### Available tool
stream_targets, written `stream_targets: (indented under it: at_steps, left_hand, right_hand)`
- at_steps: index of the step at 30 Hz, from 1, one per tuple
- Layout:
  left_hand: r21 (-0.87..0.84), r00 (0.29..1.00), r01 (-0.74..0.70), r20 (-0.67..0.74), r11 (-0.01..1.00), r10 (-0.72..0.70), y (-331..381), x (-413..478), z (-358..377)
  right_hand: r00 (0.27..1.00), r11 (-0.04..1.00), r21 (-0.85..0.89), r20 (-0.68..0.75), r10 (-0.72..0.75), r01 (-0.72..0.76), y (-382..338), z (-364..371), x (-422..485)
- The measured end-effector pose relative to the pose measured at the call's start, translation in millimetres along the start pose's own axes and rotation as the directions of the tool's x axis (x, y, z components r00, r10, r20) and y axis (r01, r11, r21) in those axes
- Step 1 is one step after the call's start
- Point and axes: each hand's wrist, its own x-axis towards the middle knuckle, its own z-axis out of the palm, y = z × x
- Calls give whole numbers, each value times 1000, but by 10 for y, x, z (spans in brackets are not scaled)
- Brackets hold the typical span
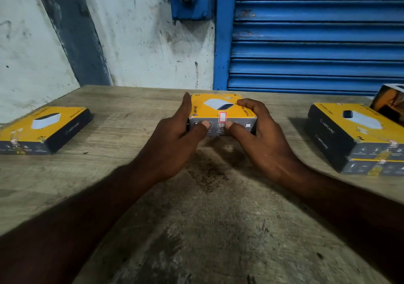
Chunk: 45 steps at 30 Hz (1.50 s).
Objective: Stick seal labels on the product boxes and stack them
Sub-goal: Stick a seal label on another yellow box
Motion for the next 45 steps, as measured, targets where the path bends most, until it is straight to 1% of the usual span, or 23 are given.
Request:
stream_targets:
  at_steps: [3, 7, 11, 14, 16, 21, 23, 25, 27, 29, 31, 34, 36, 40, 45]
  left_hand:
    - [1, 1000, -9, 1, 1000, 9, -19, 8, 2]
    - [-5, 1000, -23, 18, 1000, 23, -6, -2, 12]
    - [-28, 1000, -25, -15, 999, 25, -19, 5, 2]
    - [-22, 998, -65, -26, 998, 65, -1, 2, 9]
    - [-18, 996, -89, -24, 996, 89, 18, -6, 14]
    - [-71, 998, -61, -26, 996, 59, 10, -3, 17]
    - [-126, 999, -44, -29, 991, 41, 27, 1, 26]
    - [-275, 999, 14, -26, 961, -22, 86, 3, 39]
    - [-480, 995, 96, 13, 872, -102, 144, 3, 40]
    - [-586, 984, 168, 56, 793, -168, 197, 7, 23]
    - [-624, 972, 224, 92, 749, -215, 208, 11, 10]
    - [-664, 949, 313, 185, 679, -256, 213, -2, 13]
    - [-675, 937, 345, 210, 652, -278, 213, -2, 16]
    - [-685, 932, 360, 226, 634, -284, 228, 1, -7]
    - [-696, 938, 342, 215, 631, -272, 224, 5, -8]
  right_hand:
    - [1000, 1000, 28, -2, -14, 14, -1, -8, -7]
    - [999, 1000, -5, -40, -26, 25, -30, -6, -4]
    - [999, 999, -13, -31, -44, 43, -16, 8, 10]
    - [998, 998, 15, -12, -68, 68, -2, 5, -4]
    - [996, 996, 21, -27, -84, 85, -6, 5, -11]
    - [992, 993, 52, -65, -106, 109, -37, 5, -14]
    - [989, 989, 47, -69, -134, 137, -29, 3, -15]
    - [984, 985, 38, -68, -166, 169, -20, 12, -16]
    - [982, 982, 41, -47, -185, 187, -25, 41, -29]
    - [981, 980, 53, -26, -192, 193, -25, 58, -39]
    - [984, 981, 75, -14, -180, 181, -22, 59, -46]
    - [987, 983, 89, -7, -163, 163, -26, 45, -54]
    - [988, 984, 95, 5, -152, 150, -17, 42, -59]
    - [990, 983, 123, 16, -141, 138, -12, 56, -56]
    - [989, 982, 129, 25, -143, 138, -3, 72, -37]
